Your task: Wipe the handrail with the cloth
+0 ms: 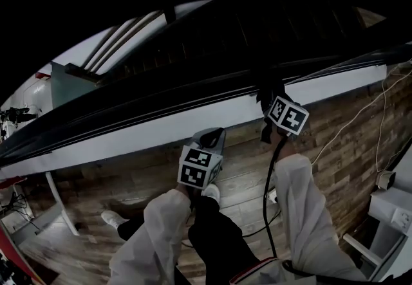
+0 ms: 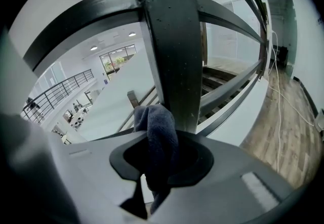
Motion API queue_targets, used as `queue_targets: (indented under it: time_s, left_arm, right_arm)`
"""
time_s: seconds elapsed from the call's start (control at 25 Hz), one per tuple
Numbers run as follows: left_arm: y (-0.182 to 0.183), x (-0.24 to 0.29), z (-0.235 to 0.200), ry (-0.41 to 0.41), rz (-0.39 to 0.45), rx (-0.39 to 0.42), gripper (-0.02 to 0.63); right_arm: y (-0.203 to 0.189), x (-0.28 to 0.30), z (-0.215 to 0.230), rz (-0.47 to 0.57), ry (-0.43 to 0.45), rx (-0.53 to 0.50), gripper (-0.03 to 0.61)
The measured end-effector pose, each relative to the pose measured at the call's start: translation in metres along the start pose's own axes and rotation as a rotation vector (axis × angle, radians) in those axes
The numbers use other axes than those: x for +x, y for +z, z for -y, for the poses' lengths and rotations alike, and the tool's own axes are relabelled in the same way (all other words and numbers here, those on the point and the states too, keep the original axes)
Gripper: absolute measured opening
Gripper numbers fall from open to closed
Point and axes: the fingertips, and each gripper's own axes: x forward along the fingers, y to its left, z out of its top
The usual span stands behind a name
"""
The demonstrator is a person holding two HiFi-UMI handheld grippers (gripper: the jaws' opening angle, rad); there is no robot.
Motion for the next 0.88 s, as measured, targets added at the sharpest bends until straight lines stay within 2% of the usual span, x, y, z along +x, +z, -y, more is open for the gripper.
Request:
queue_targets:
  time_s: [0.16, 0.4, 0.64, 0.88]
  left_arm:
    - [-0.003, -0.019, -0.007, 0.004, 0.009, -0.016, 0.003]
    - [-0.005, -0.07, -0.02, 0.01, 0.029, -0.026, 0.003]
    - [-0.016, -0.147, -0.029, 0.017, 0.051, -0.022, 0.003]
    - [-0.034, -0.246, -0.081, 0.089, 0.076, -0.066, 0.003]
  right_arm:
    - [-0.002, -0.011, -0.008, -0.002, -0.022, -0.002, 0.08]
    - [-0.011, -0.056, -0.072, 0.02, 0.037, -0.036, 0.08]
    - [-0.04, -0.119, -0.161, 0.022, 0.129, -0.069, 0.08]
    - [-0.078, -0.159, -0.279, -0.011, 0.214, -0.125, 0.08]
